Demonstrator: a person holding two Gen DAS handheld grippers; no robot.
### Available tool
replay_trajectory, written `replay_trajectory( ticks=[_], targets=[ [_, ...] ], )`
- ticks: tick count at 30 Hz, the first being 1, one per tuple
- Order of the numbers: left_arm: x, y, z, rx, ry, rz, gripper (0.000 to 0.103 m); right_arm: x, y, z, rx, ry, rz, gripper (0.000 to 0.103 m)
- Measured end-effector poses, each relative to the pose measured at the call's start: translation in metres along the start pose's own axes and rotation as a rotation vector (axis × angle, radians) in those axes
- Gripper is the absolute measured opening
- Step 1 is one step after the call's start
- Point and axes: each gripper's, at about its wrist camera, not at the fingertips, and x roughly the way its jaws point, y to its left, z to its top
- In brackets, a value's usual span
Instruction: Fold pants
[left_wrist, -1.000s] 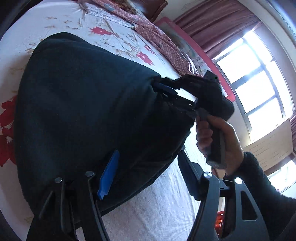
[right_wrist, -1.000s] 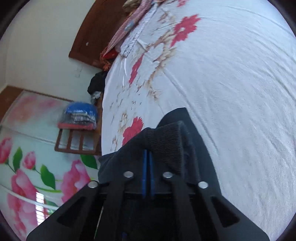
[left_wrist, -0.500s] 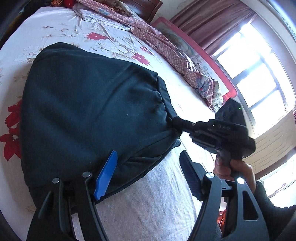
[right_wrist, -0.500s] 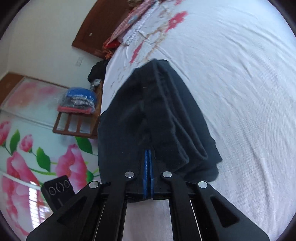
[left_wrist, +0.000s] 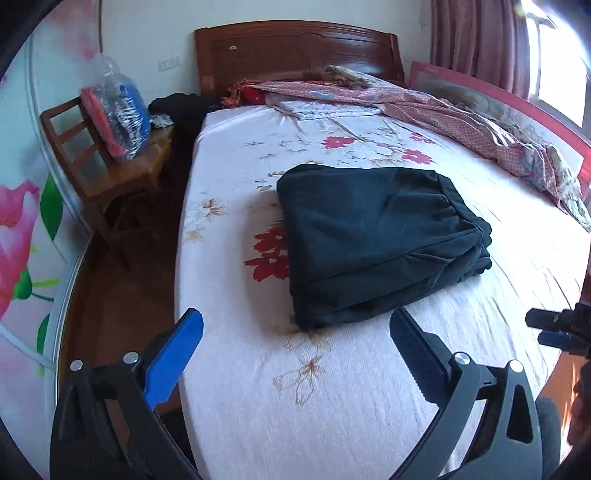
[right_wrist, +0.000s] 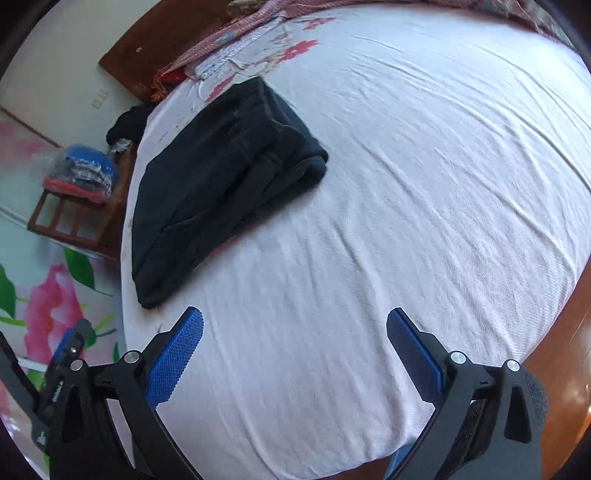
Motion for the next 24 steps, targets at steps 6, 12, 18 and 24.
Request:
replay_trajectory(
  ticks=[6, 12, 18, 24],
  targets=[
    [-0.008, -0.015, 0.003, -0.07, -0.045, 0.118, 0.101, -0.031, 0.076, -0.004, -0.312, -0.378, -0.207, 0.099],
    [-0.013, -0.014, -0.006, -0.157, -0.084, 0.137, 0.101, -0.036, 0.083, -0.014, -0.301, -0.416, -0.182, 0.099],
    [-0.004, -0.015, -0.03, -0.153, -0.036, 0.151, 0.101, -0.025, 0.089, -0.033, -0.314, -0.36, -0.164, 0.099],
    [-0.01, -0.02, -0.03, -0.134, -0.065, 0.141, 0.101, -0.021, 0.097, -0.036, -0.356, -0.33, -0.166, 0.099]
  ],
)
